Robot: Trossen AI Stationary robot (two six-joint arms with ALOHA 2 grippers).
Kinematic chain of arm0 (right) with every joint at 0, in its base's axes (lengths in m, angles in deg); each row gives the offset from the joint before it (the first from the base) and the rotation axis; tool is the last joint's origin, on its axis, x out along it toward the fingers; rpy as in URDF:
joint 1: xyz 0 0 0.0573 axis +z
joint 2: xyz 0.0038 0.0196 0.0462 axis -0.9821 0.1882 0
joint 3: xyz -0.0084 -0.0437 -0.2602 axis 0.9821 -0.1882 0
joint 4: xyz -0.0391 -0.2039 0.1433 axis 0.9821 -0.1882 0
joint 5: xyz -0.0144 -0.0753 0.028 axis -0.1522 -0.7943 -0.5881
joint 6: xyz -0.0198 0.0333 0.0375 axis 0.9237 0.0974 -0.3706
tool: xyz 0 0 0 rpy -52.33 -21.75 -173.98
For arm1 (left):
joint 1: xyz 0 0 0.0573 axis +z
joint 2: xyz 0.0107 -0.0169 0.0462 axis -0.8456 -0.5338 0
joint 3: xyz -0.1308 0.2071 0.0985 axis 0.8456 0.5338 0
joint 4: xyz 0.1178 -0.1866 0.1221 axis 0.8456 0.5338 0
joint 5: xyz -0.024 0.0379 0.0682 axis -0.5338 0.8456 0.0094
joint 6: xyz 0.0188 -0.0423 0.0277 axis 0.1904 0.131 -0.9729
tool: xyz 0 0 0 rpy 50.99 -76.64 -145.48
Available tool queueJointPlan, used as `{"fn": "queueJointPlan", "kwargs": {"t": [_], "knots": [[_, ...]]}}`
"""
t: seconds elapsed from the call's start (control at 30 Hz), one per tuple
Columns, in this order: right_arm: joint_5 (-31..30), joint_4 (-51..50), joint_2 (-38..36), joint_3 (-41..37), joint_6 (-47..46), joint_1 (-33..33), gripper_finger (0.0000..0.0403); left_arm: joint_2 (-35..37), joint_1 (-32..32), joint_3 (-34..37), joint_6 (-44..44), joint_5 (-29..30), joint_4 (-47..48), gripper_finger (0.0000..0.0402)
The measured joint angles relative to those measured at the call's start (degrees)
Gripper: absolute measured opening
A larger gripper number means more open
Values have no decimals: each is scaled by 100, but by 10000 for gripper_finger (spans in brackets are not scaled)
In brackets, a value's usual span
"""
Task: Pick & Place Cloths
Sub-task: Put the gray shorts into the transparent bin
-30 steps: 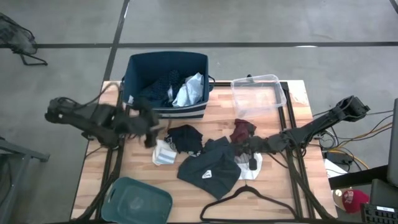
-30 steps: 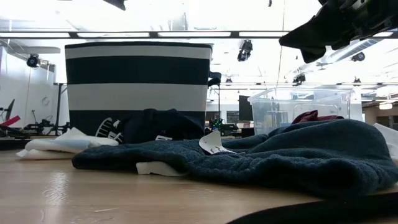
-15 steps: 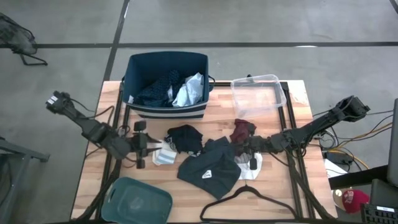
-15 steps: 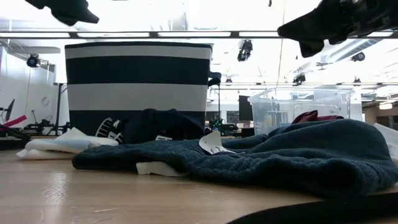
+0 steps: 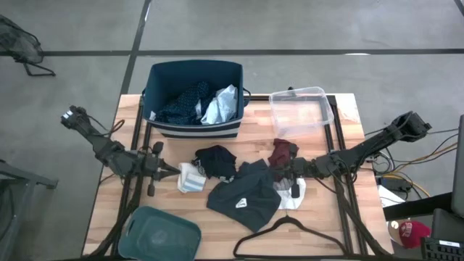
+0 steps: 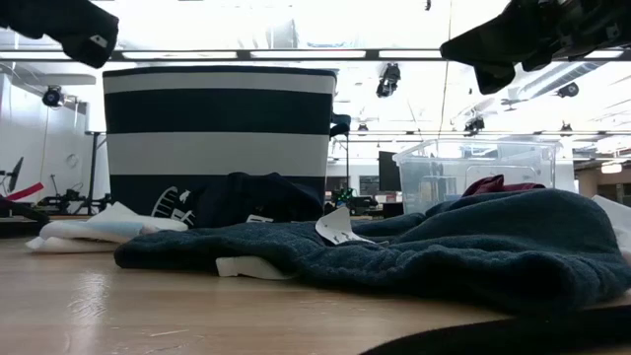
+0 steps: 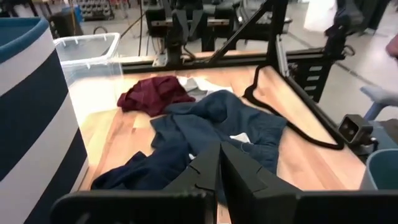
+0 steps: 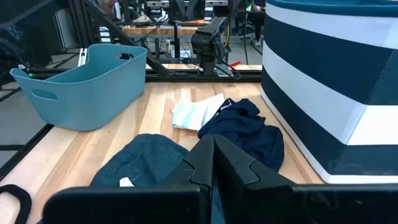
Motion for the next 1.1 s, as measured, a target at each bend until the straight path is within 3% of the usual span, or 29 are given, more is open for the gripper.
{"fn": "queueJointPlan", "kwargs": {"t": [0.3,0.47,0.6,1.1], "knots": [[0,2,0,-13,-1,1,8,1338,-13,676,-417,-57,-104,9],[-1,2,0,-18,0,2,8,2007,-13,1068,-526,-849,-167,6],[-2,4,0,-20,-4,2,8,2439,-11,1381,-738,-1073,-192,13],[-149,22,2,-31,-6,-66,8,2433,57,2047,-1344,-620,-955,5]]}}
